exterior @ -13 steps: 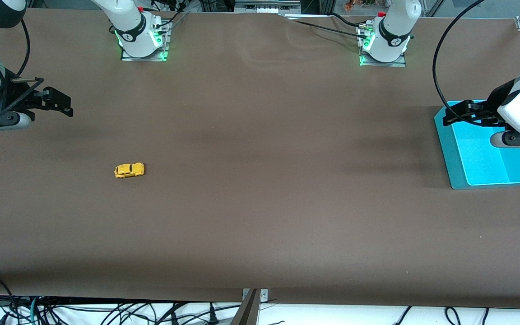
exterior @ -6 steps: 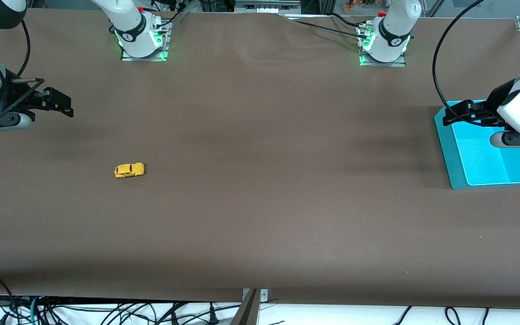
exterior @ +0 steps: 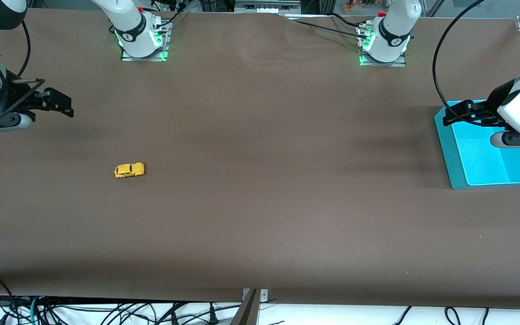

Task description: Wind and store yellow beetle car

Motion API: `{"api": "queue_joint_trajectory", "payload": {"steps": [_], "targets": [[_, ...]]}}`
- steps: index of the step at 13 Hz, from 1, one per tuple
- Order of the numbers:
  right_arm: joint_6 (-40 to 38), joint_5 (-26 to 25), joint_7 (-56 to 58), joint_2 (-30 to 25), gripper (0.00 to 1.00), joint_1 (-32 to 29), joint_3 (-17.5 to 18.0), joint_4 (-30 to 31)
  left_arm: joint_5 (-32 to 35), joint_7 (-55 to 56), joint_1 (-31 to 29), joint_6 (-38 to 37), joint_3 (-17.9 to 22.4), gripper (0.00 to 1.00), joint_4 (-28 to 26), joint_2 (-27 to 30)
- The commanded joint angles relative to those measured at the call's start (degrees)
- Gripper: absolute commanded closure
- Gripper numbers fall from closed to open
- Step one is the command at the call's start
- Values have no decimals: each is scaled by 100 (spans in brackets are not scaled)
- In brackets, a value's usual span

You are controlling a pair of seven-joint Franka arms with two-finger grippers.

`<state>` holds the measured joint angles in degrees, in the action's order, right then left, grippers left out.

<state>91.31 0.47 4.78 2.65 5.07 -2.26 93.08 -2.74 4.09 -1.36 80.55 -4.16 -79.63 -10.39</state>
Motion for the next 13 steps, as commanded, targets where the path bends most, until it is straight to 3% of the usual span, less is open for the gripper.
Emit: {"api": "queue_joint_trajectory", "payload": {"steps": [1, 13], "targets": [[-34, 59, -30, -1, 0, -76, 67, -9, 125, -101, -13, -48, -24, 0, 176, -86], [-113, 59, 240, -1, 0, -24, 85, 0, 107, -101, -4, -48, -24, 0, 176, -86]]}}
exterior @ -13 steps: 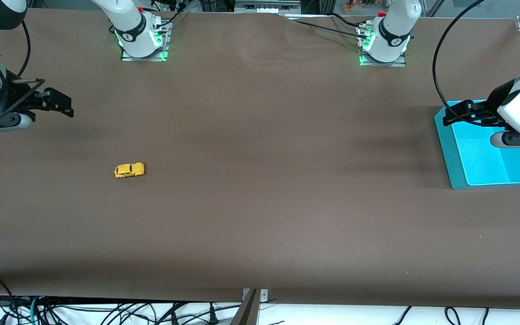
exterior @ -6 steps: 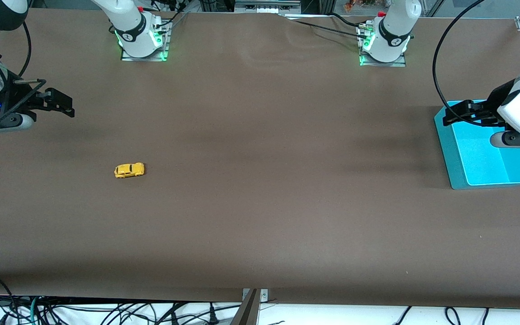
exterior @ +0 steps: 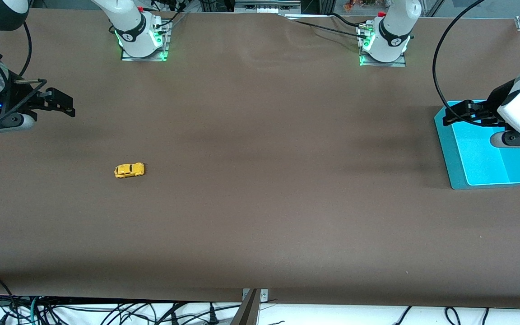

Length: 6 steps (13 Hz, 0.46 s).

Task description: Wind and store yellow beetle car

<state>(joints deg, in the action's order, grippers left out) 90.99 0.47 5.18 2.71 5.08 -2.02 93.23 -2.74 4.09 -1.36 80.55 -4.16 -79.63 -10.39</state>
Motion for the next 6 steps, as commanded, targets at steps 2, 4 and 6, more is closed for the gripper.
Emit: {"api": "queue_joint_trajectory", "payload": {"steps": [2, 4, 6], "targets": [[-64, 67, 1147, 176, 0, 80, 44, -24, 98, -101, -4, -48, -24, 0, 176, -86], [-11, 59, 2167, 378, 0, 89, 35, 37, 98, -101, -4, -48, -24, 0, 176, -86], [154, 59, 3046, 511, 0, 80, 35, 247, 90, -101, -13, -48, -24, 0, 176, -86]]}}
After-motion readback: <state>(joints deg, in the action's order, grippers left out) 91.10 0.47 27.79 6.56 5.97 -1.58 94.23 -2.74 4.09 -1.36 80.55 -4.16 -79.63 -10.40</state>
